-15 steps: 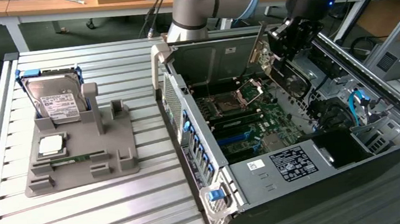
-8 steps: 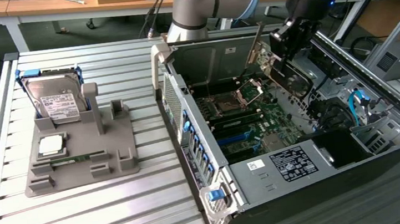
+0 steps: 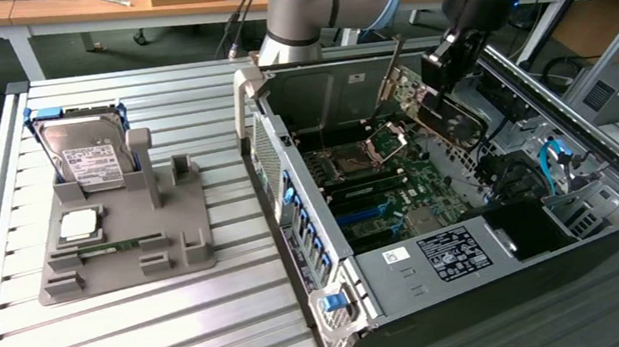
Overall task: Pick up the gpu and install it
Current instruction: 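Insert the gpu into the slot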
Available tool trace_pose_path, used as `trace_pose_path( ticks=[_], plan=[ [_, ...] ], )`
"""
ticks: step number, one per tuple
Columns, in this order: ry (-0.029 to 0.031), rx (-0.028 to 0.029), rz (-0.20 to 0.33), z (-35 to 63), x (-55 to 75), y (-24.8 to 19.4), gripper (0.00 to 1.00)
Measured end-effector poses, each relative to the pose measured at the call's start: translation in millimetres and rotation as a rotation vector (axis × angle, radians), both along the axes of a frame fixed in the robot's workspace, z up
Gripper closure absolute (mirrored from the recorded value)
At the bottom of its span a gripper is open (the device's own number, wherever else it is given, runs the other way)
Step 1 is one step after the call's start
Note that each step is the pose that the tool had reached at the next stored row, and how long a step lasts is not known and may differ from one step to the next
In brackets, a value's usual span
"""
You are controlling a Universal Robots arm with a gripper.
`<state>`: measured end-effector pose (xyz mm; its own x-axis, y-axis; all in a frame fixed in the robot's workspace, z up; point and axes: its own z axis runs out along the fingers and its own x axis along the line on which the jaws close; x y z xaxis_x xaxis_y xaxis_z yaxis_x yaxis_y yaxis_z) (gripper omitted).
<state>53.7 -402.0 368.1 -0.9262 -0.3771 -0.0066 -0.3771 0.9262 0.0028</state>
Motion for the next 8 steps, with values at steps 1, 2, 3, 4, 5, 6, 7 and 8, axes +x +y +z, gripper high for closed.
trace_pose_path(
  ticks=[1,2,3,4,5,6,7,8],
  plan=[
    [0.0000,0.0000,0.019,0.0,0.0,0.0,0.73],
    [0.0000,0.0000,0.043,0.0,0.0,0.0,0.73],
    [0.0000,0.0000,0.069,0.0,0.0,0.0,0.73],
    [0.0000,0.0000,0.088,0.0,0.0,0.0,0.73],
    [0.0000,0.0000,0.107,0.0,0.0,0.0,0.73],
    [0.0000,-0.0001,0.118,0.0,0.0,0.0,0.73],
    [0.0000,0.0000,0.136,0.0,0.0,0.0,0.73],
    [0.0000,0.0000,0.156,0.0,0.0,0.0,0.73]
  ],
)
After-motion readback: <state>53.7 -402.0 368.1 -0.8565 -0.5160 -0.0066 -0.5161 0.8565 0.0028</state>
